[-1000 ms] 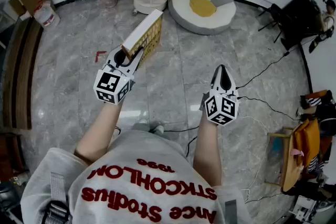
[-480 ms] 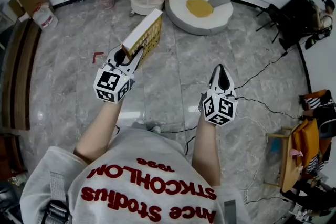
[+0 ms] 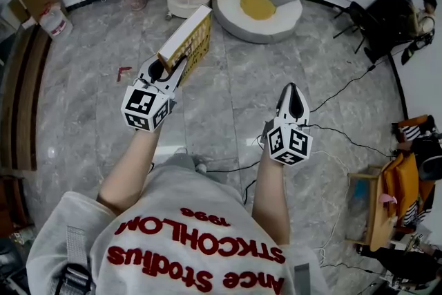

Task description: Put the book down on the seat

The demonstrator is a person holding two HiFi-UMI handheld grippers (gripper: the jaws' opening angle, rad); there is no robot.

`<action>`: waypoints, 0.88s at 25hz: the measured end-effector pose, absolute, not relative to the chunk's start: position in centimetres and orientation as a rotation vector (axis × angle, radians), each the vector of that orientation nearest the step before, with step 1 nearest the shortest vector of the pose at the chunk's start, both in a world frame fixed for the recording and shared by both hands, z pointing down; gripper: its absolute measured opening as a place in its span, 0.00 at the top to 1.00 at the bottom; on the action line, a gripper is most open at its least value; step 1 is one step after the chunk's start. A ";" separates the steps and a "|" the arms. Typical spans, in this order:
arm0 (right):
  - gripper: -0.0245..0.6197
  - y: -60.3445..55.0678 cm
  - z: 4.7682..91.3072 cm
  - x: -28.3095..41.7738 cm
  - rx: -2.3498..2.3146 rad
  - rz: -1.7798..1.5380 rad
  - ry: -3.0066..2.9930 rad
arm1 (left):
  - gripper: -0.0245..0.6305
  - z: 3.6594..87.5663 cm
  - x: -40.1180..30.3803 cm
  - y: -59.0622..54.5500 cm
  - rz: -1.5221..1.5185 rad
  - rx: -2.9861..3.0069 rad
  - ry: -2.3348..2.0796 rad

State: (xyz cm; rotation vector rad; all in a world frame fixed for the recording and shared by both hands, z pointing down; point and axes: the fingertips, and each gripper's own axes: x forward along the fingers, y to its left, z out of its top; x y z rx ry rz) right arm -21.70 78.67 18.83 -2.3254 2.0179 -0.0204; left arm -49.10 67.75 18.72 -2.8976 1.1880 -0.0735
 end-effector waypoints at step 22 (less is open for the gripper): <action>0.92 63.0 20.0 -16.3 -2.316 -0.096 2.042 | 0.74 19.7 -42.1 51.4 -0.042 -2.951 1.114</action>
